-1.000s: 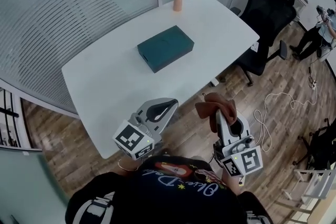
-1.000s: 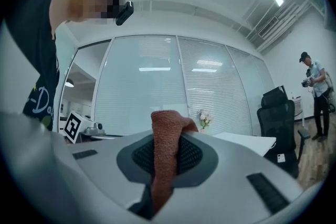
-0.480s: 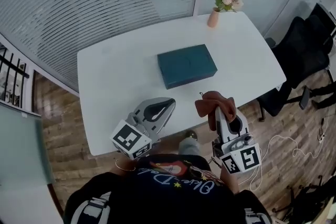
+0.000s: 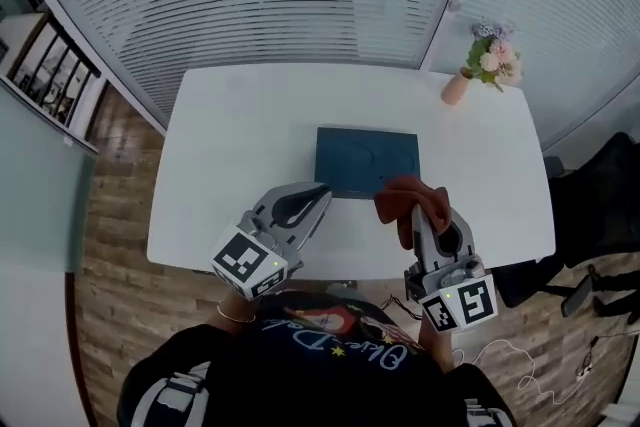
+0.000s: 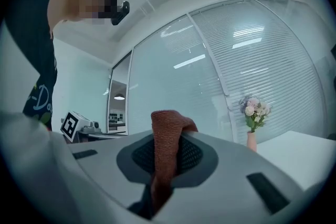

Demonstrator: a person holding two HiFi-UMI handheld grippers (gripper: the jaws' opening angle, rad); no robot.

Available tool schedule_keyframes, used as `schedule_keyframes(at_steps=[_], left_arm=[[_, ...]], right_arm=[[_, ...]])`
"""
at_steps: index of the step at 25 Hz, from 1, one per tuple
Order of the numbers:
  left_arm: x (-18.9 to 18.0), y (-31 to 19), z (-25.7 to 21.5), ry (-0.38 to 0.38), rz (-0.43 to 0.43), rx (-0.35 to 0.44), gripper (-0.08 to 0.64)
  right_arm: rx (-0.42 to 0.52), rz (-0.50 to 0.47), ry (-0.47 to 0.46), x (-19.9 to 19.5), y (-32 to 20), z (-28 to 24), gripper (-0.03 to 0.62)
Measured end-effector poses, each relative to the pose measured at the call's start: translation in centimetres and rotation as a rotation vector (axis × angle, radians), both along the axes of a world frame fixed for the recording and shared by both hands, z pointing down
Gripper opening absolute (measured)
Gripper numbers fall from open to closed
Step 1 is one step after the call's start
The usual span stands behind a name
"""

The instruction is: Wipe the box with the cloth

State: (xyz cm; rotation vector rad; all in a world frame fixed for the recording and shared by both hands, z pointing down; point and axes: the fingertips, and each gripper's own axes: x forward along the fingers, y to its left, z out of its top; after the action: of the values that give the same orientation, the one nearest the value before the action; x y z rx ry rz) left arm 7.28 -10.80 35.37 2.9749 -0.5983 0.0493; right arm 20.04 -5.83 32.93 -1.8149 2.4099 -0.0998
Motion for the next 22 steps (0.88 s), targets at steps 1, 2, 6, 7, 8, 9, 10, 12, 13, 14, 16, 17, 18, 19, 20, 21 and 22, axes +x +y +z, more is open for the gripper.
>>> schedule_keyframes(at_steps=[1, 2, 6, 7, 8, 9, 10, 12, 13, 14, 16, 17, 18, 19, 20, 21, 22], left_arm=[[0.3, 0.0, 0.1, -0.001, -0.016, -0.001, 0.003], [0.6, 0.0, 0.1, 0.001, -0.035, -0.001, 0.003], [1.3, -0.5, 0.2, 0.006, -0.120, 0.001, 0.003], [1.3, -0.5, 0.4, 0.003, -0.138, -0.002, 0.003], [1.2, -0.4, 0.6, 0.000, -0.154, -0.008, 0.003], [1.0, -0.3, 0.8, -0.005, -0.167, -0.013, 0.003], [0.6, -0.3, 1.0, -0.011, -0.179, -0.017, 0.003], [-0.3, -0.6, 1.4, -0.021, -0.202, -0.028, 0.003], [-0.9, -0.9, 1.6, -0.021, -0.216, -0.033, 0.003], [-1.5, -1.3, 1.7, -0.019, -0.232, -0.034, 0.003], [-2.6, -2.4, 1.5, -0.013, -0.258, -0.027, 0.003], [-2.9, -3.0, 1.2, -0.009, -0.267, -0.020, 0.003], [-3.1, -3.4, 0.9, -0.004, -0.272, -0.012, 0.003], [-3.3, -3.8, 0.6, 0.000, -0.275, -0.006, 0.003], [-3.4, -4.2, 0.3, 0.003, -0.275, -0.002, 0.003], [-3.6, -4.5, 0.2, 0.005, -0.274, 0.001, 0.003], [-3.8, -4.7, 0.1, 0.004, -0.272, 0.004, 0.003]], right_arm=[[-0.003, -0.015, 0.000, 0.4, -0.1, 0.2, 0.035], [-0.005, -0.030, 0.002, 0.8, -0.4, 0.4, 0.035], [-0.008, -0.081, 0.014, 2.7, -1.8, 1.0, 0.035], [-0.011, -0.093, 0.021, 3.0, -2.2, 1.3, 0.035], [-0.015, -0.105, 0.028, 3.2, -2.7, 1.5, 0.035], [-0.018, -0.115, 0.033, 3.2, -3.2, 1.7, 0.035], [-0.018, -0.125, 0.037, 3.0, -3.8, 1.8, 0.035], [-0.015, -0.148, 0.046, 2.1, -4.8, 1.9, 0.035], [-0.012, -0.161, 0.054, 1.6, -5.4, 1.9, 0.035], [-0.008, -0.175, 0.066, 0.9, -6.0, 1.7, 0.035], [0.013, -0.202, 0.095, -0.5, -7.7, 1.1, 0.035], [0.024, -0.215, 0.110, -1.2, -8.6, 0.6, 0.035], [0.032, -0.228, 0.126, -1.8, -9.5, 0.3, 0.035], [0.036, -0.242, 0.144, -2.5, -10.4, 0.0, 0.035], [0.037, -0.258, 0.164, -3.1, -11.2, -0.1, 0.035], [0.035, -0.273, 0.186, -3.7, -12.1, 0.0, 0.035], [0.030, -0.287, 0.210, -4.3, -13.0, 0.2, 0.035]])
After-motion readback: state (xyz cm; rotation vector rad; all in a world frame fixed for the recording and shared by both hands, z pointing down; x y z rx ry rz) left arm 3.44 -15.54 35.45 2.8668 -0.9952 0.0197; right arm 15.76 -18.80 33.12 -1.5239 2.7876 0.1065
